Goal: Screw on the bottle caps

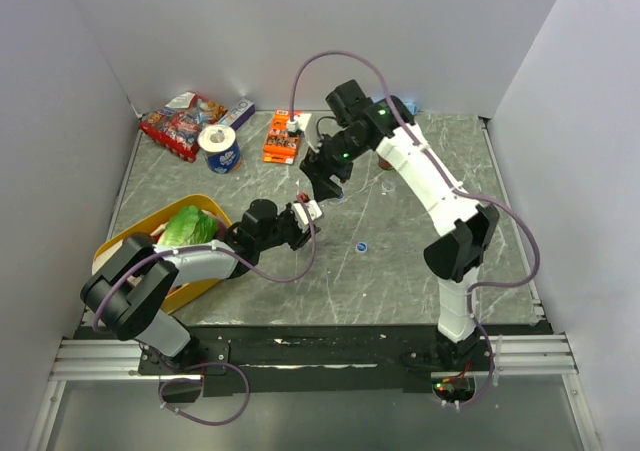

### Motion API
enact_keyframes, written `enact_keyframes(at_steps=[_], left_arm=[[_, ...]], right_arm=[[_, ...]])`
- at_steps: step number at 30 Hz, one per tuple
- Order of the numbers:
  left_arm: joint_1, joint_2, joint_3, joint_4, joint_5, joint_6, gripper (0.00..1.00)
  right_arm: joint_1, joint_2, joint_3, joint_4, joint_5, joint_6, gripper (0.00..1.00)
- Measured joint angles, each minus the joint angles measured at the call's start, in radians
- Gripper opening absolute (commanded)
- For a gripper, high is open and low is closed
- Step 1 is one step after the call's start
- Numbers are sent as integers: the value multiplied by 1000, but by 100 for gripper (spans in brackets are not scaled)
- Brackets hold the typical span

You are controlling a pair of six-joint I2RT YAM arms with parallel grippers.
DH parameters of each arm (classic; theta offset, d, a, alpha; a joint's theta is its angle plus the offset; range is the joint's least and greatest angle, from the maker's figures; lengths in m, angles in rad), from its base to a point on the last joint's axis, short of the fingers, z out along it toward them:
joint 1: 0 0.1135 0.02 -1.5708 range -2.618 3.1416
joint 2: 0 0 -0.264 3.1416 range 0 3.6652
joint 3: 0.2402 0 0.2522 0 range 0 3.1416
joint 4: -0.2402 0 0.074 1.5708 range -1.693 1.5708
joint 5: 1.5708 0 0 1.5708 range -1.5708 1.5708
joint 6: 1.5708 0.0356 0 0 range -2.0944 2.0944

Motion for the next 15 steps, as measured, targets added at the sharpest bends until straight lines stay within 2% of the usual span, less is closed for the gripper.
enact_keyframes(at_steps=[7,12,15], left_arm=[[34,2,0,18,167,-66,1],[92,5,49,-100,340,-48,1],[108,5,95,-204,408,19,1]], right_arm=[[-14,-198,-39,3,-85,-55,75],[-39,-472,-255,33,-122,-270,73],[-1,-591,-395,49,-106,-417,73]])
